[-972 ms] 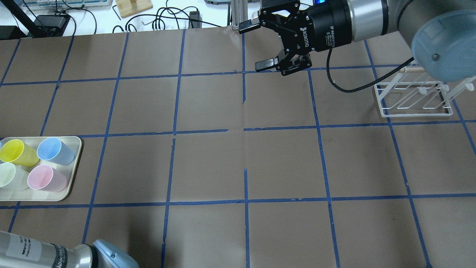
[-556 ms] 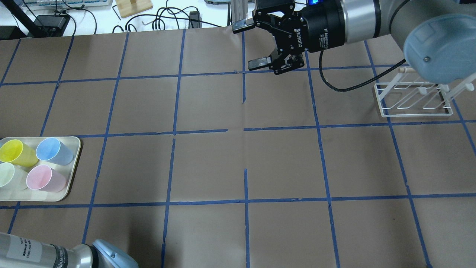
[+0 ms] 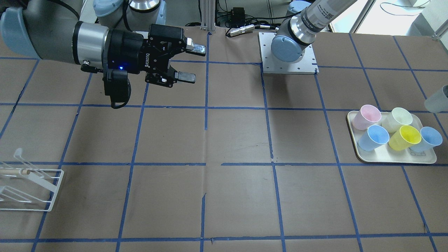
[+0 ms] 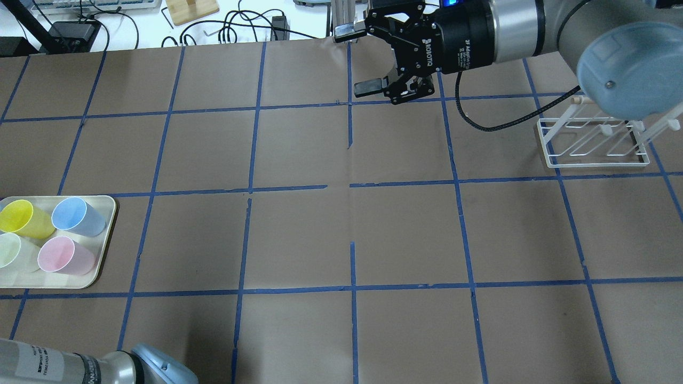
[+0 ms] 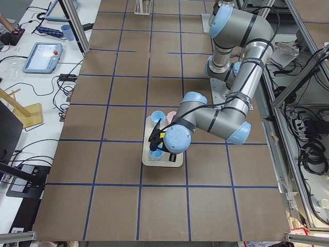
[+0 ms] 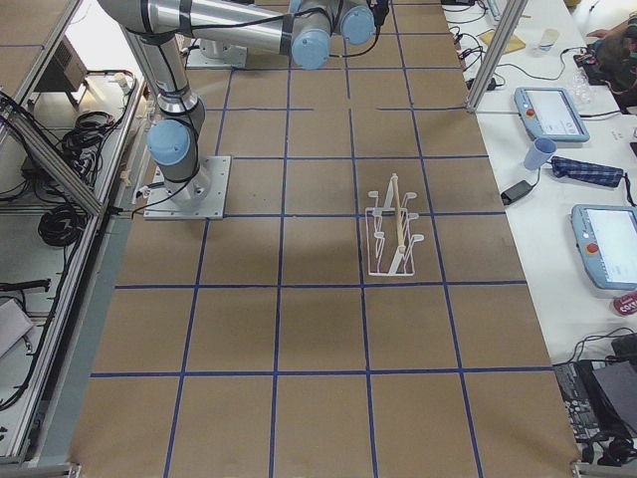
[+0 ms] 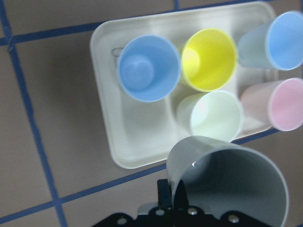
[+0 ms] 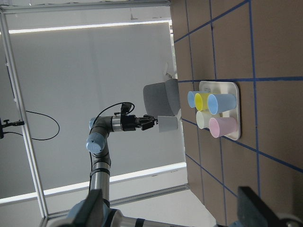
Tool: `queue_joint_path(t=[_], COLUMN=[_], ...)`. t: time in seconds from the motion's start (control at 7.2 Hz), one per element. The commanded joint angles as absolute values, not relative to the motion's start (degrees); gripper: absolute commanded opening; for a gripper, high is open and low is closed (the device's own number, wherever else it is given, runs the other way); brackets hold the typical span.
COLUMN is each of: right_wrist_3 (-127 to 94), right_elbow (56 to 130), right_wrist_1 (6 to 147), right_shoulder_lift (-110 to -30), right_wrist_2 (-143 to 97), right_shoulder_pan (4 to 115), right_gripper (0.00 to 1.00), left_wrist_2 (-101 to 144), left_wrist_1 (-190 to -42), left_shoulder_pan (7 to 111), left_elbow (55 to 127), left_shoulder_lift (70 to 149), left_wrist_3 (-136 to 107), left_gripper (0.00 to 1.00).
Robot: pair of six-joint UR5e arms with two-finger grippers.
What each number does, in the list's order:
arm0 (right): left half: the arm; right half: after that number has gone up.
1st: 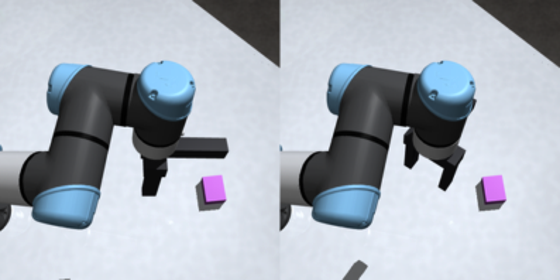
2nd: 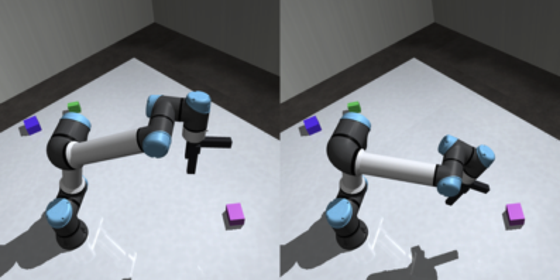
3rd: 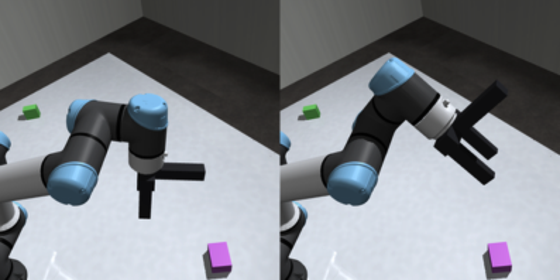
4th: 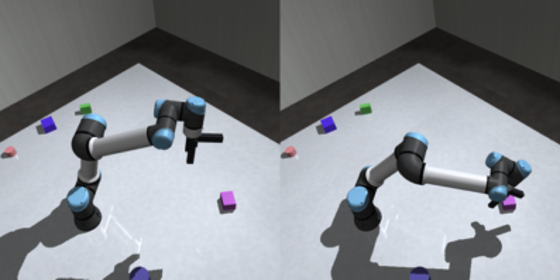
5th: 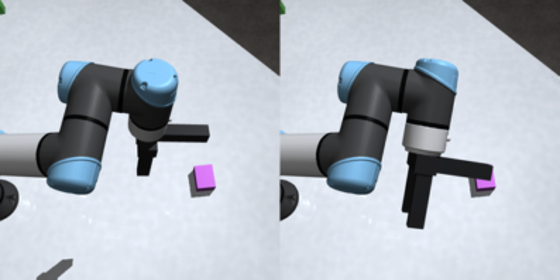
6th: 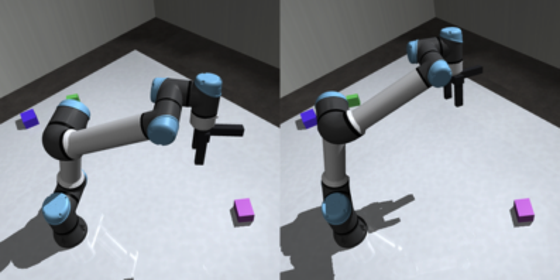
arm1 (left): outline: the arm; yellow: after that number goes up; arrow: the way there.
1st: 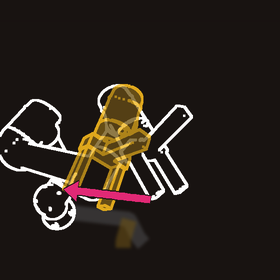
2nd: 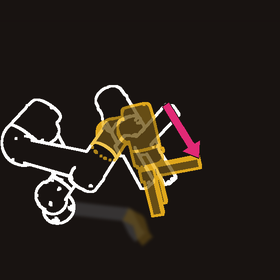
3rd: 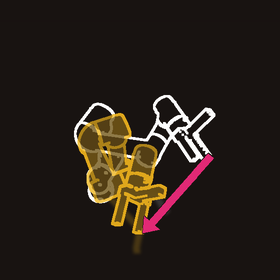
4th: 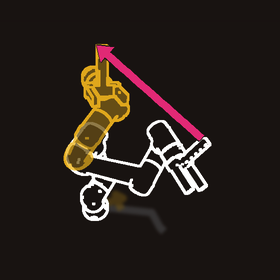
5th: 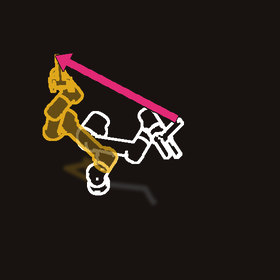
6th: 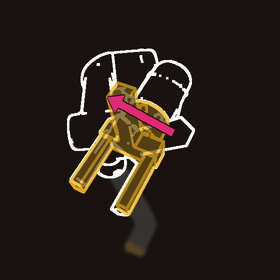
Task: Transfer IKEA cup to right arm and place on rack
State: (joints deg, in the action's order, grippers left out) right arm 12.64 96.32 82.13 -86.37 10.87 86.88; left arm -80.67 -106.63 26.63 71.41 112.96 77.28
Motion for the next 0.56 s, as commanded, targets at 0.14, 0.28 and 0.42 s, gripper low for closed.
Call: queue_joint_path(t=[0.14,0.28,0.42], right_wrist_3=[15.1,15.12,14.68], right_elbow=[102.63,103.35,103.79], right_wrist_1=[83.05,83.58,83.58], right_shoulder_lift=[-86.66,-86.57,-86.49], right_wrist_2=[4.22,2.39,1.42], right_shoulder_pan=[87.1,87.19,87.27], right_gripper=[1.0,1.0,1.0], left_wrist_2=[-65.6,-62.87,-58.4], left_wrist_1=[-129.94,-132.17,-136.45], left_shoulder_pan=[34.24,38.28,41.8], left_elbow=[69.96,70.57,71.88], left_shoulder_lift=[108.82,107.76,106.8], left_wrist_3=[81.37,82.78,83.31], left_gripper=[0.0,0.0,0.0])
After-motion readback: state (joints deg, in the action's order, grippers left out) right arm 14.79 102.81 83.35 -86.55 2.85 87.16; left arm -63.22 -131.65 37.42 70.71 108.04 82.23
